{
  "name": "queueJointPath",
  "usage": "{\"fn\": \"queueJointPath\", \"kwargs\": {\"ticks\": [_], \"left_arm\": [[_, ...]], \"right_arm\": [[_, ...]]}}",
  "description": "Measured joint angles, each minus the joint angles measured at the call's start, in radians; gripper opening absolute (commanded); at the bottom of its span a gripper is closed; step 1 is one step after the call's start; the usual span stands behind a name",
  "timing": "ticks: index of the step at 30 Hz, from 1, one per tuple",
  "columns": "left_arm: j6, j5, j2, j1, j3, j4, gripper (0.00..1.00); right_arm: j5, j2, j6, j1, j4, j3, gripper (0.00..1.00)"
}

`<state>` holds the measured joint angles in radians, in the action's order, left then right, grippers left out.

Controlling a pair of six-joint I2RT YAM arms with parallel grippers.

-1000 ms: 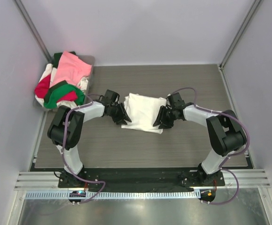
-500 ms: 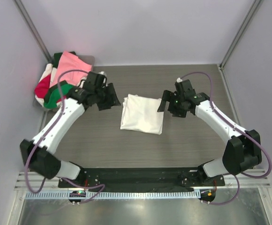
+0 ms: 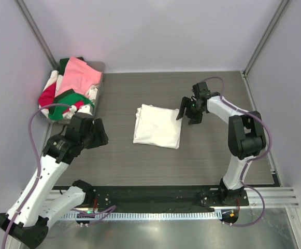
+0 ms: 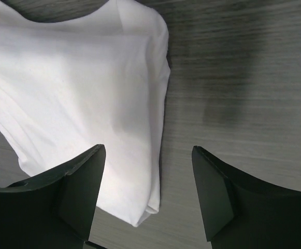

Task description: Fold and stack the t-shirts

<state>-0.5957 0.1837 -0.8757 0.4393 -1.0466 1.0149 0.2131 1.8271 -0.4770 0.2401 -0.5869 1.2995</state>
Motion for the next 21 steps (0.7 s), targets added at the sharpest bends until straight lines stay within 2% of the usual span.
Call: {"fn": "queueJointPath", "kwargs": {"ticks": [5, 6, 8, 9, 12, 15, 21], "left_arm": [[0.002, 0.061, 0.079, 0.000, 0.031, -0.008, 0.61], [0.002, 0.070, 0.087, 0.000, 0.039, -0.008, 0.61], [0.001, 0.085, 0.101, 0.000, 0.051, -0.008, 0.62], [0.001, 0.092, 0.106, 0.000, 0.056, -0.010, 0.62], [-0.001, 0.116, 0.120, 0.000, 0.072, -0.016, 0.64], [-0.003, 0.132, 0.141, 0.000, 0.083, -0.018, 0.64], [-0.005, 0.150, 0.147, 0.000, 0.085, -0.028, 0.64]], "right_arm": [[0.066, 0.148, 0.012, 0.000, 0.069, 0.051, 0.51], [0.092, 0.168, 0.008, -0.001, 0.071, 0.061, 0.40], [0.103, 0.186, 0.013, -0.003, 0.099, 0.071, 0.26], [0.115, 0.200, 0.013, -0.003, 0.109, 0.074, 0.16], [0.115, 0.222, 0.015, -0.008, 0.109, 0.095, 0.01], [0.039, 0.245, 0.034, -0.006, 0.061, 0.159, 0.01], [-0.242, 0.321, 0.113, -0.039, -0.026, 0.341, 0.01]]}}
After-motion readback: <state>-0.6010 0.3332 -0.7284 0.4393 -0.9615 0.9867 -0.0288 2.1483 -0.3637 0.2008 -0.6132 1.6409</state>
